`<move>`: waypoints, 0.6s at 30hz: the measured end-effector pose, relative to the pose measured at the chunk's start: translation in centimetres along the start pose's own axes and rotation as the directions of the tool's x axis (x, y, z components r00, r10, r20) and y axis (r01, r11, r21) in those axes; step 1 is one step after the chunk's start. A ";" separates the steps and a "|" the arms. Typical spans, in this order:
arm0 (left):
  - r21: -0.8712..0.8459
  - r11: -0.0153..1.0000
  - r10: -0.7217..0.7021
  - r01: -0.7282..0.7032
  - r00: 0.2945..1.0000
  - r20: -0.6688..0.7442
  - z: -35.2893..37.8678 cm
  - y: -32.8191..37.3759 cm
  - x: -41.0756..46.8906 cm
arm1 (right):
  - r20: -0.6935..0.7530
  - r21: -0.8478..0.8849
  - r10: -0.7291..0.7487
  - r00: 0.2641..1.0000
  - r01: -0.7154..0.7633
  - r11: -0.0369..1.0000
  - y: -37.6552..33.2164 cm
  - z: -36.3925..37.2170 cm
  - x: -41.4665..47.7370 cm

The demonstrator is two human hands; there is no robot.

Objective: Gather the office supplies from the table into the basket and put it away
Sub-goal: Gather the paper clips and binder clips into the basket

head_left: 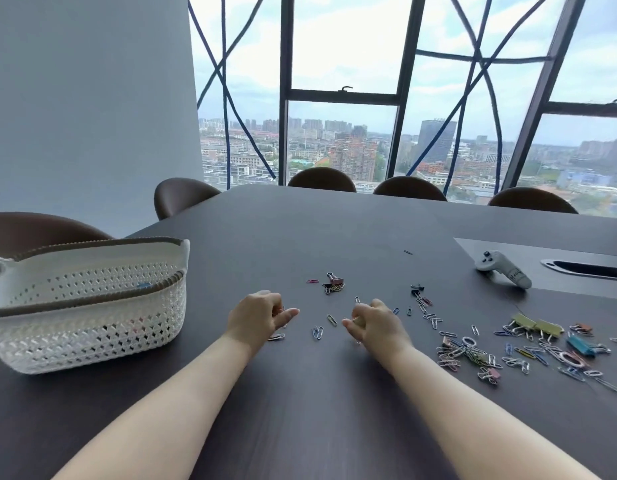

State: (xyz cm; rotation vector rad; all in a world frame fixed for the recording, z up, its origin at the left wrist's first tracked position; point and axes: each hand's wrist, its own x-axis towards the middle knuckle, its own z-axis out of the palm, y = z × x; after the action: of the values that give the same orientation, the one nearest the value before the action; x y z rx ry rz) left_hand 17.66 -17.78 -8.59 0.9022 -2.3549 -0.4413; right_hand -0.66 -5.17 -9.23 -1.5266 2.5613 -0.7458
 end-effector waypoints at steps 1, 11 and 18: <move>-0.017 0.999 0.030 -0.030 0.999 -0.037 -1.0 0.2 0.0 | -0.027 0.074 0.009 1.000 -0.007 0.997 -0.6 -0.2 -0.1; 0.216 0.974 0.146 -0.062 0.906 -0.396 -17.6 -3.1 0.7 | -0.228 0.380 -0.185 0.956 0.262 0.887 -11.8 -1.5 0.3; 0.342 0.923 -0.193 0.174 0.981 0.023 -20.6 -9.2 -1.6 | -0.254 0.427 -0.245 0.936 0.336 0.840 -15.9 -0.5 -0.4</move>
State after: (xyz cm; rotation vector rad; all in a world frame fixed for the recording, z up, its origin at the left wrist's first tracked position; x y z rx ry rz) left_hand 35.98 -25.26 2.39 1.2923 -2.4515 -0.1321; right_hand 12.29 -10.86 -1.94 -1.7493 2.0429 -1.4838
